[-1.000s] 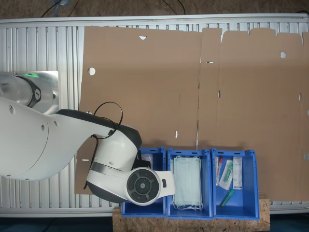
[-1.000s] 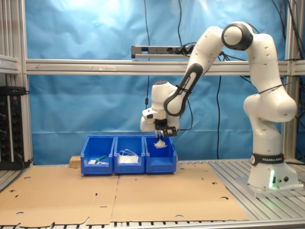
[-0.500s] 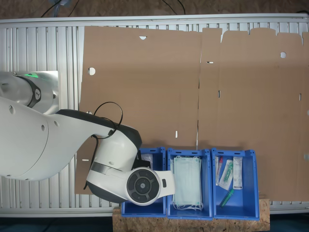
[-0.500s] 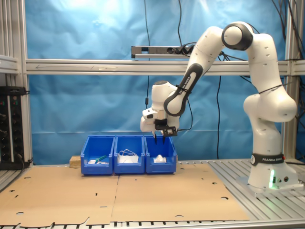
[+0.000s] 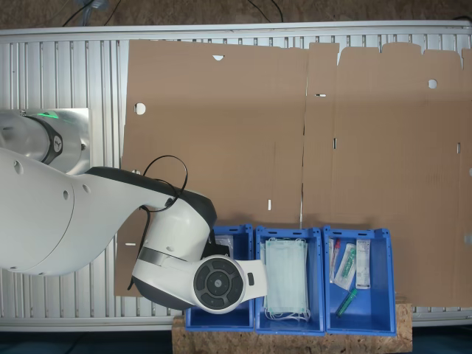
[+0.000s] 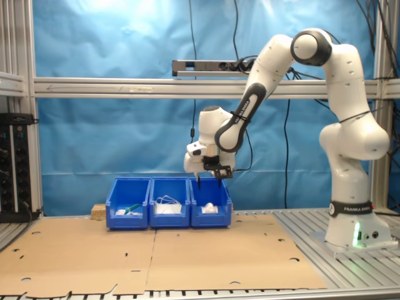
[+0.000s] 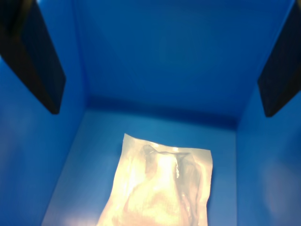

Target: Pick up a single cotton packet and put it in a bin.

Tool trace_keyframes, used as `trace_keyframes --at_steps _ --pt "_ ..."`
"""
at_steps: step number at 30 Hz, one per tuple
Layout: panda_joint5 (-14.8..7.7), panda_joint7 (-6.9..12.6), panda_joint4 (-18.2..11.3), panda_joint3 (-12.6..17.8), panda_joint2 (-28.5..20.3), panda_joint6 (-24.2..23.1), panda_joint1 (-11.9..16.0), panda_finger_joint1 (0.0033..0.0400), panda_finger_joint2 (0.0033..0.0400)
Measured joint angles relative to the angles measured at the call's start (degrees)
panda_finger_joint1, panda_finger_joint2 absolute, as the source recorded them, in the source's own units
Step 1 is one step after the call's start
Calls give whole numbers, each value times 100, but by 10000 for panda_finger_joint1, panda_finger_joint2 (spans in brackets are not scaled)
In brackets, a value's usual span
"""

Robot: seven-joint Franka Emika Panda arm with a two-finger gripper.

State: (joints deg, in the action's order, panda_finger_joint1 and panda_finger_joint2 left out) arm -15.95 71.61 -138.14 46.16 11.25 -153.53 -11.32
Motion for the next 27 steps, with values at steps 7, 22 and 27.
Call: trace_keyframes --at_steps 7,22,27 --pt "0 12 0 0 0 0 0 396 396" --pt "0 24 0 0 0 0 0 399 399" --pt "0 27 0 0 0 0 0 399 399"
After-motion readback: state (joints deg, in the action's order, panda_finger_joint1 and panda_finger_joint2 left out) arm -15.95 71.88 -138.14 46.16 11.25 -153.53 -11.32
